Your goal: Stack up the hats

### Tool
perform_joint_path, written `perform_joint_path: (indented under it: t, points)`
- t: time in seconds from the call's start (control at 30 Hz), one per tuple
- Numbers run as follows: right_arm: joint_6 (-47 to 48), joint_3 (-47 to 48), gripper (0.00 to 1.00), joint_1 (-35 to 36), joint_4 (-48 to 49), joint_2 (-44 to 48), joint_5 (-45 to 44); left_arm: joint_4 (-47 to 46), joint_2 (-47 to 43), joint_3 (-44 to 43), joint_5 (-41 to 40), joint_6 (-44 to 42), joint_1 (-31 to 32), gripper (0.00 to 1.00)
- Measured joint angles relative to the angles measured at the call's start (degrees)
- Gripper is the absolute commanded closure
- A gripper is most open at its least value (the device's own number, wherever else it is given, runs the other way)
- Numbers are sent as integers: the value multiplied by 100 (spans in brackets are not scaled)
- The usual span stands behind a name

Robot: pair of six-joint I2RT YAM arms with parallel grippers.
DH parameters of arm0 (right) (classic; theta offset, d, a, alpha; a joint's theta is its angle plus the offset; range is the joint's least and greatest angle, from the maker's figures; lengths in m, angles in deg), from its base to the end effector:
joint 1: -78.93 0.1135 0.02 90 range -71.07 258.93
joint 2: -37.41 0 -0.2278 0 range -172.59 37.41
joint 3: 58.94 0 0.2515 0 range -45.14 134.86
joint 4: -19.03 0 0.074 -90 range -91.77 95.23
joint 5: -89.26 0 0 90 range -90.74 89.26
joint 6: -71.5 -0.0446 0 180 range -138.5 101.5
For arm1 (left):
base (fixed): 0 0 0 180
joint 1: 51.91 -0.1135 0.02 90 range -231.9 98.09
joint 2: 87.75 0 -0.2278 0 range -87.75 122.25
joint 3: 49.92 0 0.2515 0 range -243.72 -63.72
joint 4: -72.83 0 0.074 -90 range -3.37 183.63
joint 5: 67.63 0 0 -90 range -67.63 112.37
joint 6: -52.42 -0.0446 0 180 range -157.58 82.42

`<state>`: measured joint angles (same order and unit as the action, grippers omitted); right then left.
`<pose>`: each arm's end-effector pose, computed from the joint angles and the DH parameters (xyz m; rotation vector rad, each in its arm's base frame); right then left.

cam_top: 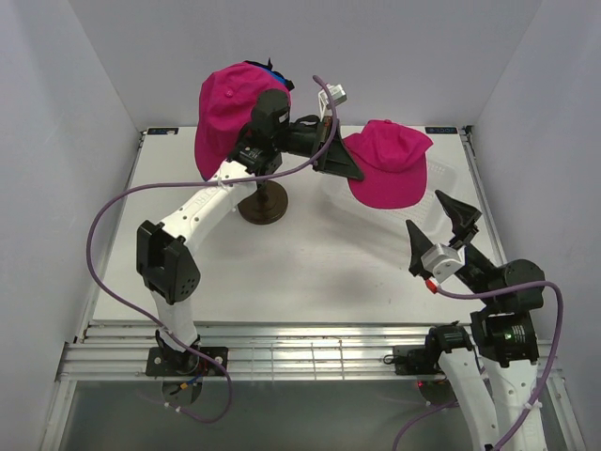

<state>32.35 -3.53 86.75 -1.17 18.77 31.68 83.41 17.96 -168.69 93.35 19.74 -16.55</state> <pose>0.1083 0.0390 0.3687 -1.0303 0.8454 -0.2748 0.3141 -0.2746 0.3935 0.8917 1.8536 -2.0585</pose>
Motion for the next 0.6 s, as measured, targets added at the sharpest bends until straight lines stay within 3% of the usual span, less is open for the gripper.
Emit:
perform_joint_path:
  t: [0.23, 0.5, 0.6]
  points:
    - [131, -210, 20, 11, 903, -481, -11, -22, 0, 0, 2, 26, -4, 100]
    - [-4, -319, 19, 94, 1694, -1078, 79, -50, 0, 0, 2, 72, -4, 100]
    - [28, -321, 25, 260, 1880, -1220, 59, -96, 0, 0, 4, 92, -4, 100]
